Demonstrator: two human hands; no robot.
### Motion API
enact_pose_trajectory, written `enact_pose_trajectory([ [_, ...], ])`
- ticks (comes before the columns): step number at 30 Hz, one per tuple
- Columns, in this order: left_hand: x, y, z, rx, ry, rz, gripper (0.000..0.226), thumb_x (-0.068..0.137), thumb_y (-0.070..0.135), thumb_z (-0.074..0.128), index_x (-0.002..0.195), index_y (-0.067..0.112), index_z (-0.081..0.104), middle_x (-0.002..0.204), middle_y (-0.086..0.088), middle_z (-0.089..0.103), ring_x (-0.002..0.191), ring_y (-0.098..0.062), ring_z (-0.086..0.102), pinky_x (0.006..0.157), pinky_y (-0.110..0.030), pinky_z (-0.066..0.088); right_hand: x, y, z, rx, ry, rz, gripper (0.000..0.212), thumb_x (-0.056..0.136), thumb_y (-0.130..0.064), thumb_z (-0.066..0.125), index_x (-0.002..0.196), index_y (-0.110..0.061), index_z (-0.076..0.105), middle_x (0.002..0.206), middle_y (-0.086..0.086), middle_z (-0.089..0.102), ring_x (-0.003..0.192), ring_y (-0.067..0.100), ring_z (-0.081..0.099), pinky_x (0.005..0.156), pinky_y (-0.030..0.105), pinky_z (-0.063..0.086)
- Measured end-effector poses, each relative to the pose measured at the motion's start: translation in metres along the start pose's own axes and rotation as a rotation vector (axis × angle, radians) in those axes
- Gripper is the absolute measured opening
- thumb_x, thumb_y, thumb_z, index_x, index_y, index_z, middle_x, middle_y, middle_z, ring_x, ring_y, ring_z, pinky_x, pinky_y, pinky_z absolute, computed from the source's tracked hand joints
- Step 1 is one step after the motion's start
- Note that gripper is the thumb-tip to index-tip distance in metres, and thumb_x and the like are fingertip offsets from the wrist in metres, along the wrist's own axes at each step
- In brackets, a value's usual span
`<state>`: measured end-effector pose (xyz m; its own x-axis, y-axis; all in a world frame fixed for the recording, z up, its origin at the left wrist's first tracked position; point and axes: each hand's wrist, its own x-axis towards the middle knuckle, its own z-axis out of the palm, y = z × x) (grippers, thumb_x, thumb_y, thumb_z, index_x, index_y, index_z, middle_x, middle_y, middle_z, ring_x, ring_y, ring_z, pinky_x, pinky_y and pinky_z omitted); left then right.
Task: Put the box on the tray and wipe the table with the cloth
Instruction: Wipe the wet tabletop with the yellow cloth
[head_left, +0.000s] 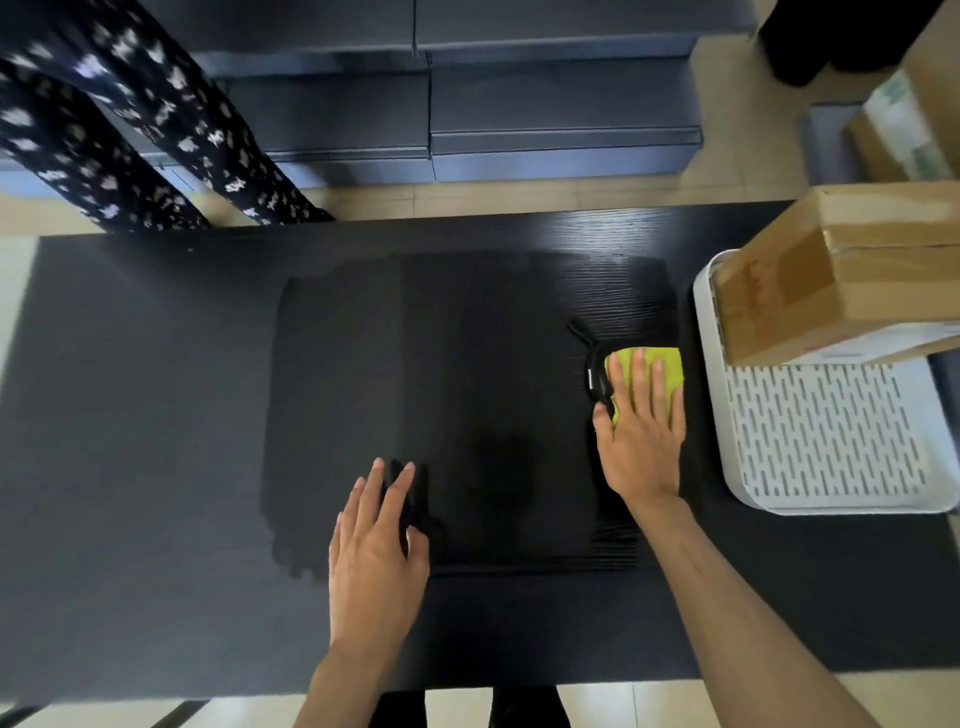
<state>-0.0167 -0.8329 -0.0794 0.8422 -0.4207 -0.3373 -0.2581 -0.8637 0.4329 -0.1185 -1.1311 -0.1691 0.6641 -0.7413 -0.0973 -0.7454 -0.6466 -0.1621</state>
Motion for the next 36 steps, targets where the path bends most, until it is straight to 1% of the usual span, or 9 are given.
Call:
enact_pose_trajectory([
  [6, -0.008, -0.078, -0.029, 0.039, 0.008, -0.026, 0.071, 0.09, 0.013, 0.065, 0.154, 0.033, 0.039, 0.167, 0.002, 0.029, 0.155, -0.025, 0.023, 0.119, -0.056, 0.033, -0.027, -0.072, 0.018, -0.019, -0.015, 0.026, 0.068, 0.104, -0.047, 0.024, 0.165, -0.027, 0.003, 0.175, 0.003, -0.001, 0.161, 0.028, 0.001, 0.129, 0.054, 0.006],
  [12, -0.031, -0.161, -0.055, 0.089, -0.011, -0.102, 0.074, 0.09, 0.014, 0.065, 0.156, 0.031, 0.035, 0.167, -0.001, 0.027, 0.156, -0.028, 0.022, 0.125, -0.053, 0.024, -0.045, -0.194, 0.039, 0.0, -0.023, -0.036, 0.068, 0.103, -0.047, 0.02, 0.166, -0.026, 0.005, 0.174, 0.003, -0.002, 0.161, 0.029, 0.0, 0.128, 0.056, 0.005],
  [16, -0.042, -0.201, -0.064, 0.085, -0.052, -0.129, 0.076, 0.094, 0.019, 0.06, 0.159, 0.035, 0.024, 0.17, 0.003, 0.019, 0.157, -0.023, 0.015, 0.127, -0.049, 0.019, -0.061, -0.282, 0.054, -0.007, -0.037, -0.144, 0.066, 0.106, -0.046, 0.024, 0.166, -0.025, 0.006, 0.174, 0.005, 0.001, 0.161, 0.03, 0.003, 0.128, 0.056, 0.007],
  [18, -0.046, -0.215, -0.066, 0.058, -0.057, -0.149, 0.077, 0.095, 0.019, 0.059, 0.161, 0.033, 0.02, 0.17, 0.004, 0.017, 0.158, -0.023, 0.013, 0.127, -0.047, 0.018, -0.072, -0.316, 0.058, 0.007, -0.055, -0.167, 0.066, 0.106, -0.046, 0.025, 0.166, -0.025, 0.006, 0.174, 0.005, 0.001, 0.161, 0.03, 0.004, 0.128, 0.056, 0.008],
  [20, -0.05, -0.223, -0.068, -0.01, -0.052, -0.165, 0.079, 0.094, 0.015, 0.059, 0.161, 0.029, 0.02, 0.169, 0.004, 0.02, 0.157, -0.023, 0.015, 0.126, -0.048, 0.021, -0.089, -0.338, 0.061, 0.018, -0.071, -0.195, 0.067, 0.106, -0.046, 0.028, 0.166, -0.025, 0.007, 0.174, 0.005, 0.002, 0.161, 0.03, 0.005, 0.128, 0.056, 0.008],
  [23, -0.054, -0.232, -0.066, -0.059, -0.051, -0.174, 0.077, 0.092, 0.011, 0.06, 0.16, 0.025, 0.026, 0.169, 0.001, 0.023, 0.156, -0.025, 0.018, 0.123, -0.052, 0.027, -0.124, -0.35, 0.064, 0.032, -0.085, -0.26, 0.067, 0.106, -0.045, 0.031, 0.166, -0.028, 0.006, 0.174, 0.003, 0.0, 0.161, 0.028, 0.001, 0.128, 0.056, 0.008],
  [28, -0.052, -0.221, -0.065, -0.069, -0.01, -0.154, 0.073, 0.091, 0.01, 0.063, 0.157, 0.02, 0.033, 0.167, -0.003, 0.027, 0.153, -0.028, 0.024, 0.12, -0.055, 0.031, -0.167, -0.333, 0.066, 0.028, -0.103, -0.301, 0.067, 0.107, -0.045, 0.031, 0.165, -0.03, 0.001, 0.174, -0.001, -0.004, 0.161, 0.024, -0.007, 0.128, 0.054, 0.01],
  [31, -0.05, -0.207, -0.063, -0.044, 0.014, -0.093, 0.072, 0.091, 0.009, 0.063, 0.156, 0.019, 0.034, 0.166, -0.005, 0.029, 0.152, -0.029, 0.027, 0.119, -0.055, 0.033, -0.171, -0.31, 0.061, 0.017, -0.099, -0.329, 0.067, 0.107, -0.044, 0.032, 0.165, -0.03, 0.003, 0.175, -0.003, -0.002, 0.161, 0.023, -0.006, 0.128, 0.052, 0.013],
  [36, -0.053, -0.17, -0.048, -0.051, 0.018, -0.052, 0.069, 0.093, 0.007, 0.062, 0.156, 0.015, 0.035, 0.166, -0.005, 0.03, 0.152, -0.029, 0.028, 0.12, -0.054, 0.033, -0.169, -0.246, 0.05, 0.01, -0.091, -0.267, 0.066, 0.108, -0.045, 0.03, 0.165, -0.031, 0.0, 0.174, -0.003, -0.003, 0.161, 0.022, -0.006, 0.128, 0.051, 0.013],
])
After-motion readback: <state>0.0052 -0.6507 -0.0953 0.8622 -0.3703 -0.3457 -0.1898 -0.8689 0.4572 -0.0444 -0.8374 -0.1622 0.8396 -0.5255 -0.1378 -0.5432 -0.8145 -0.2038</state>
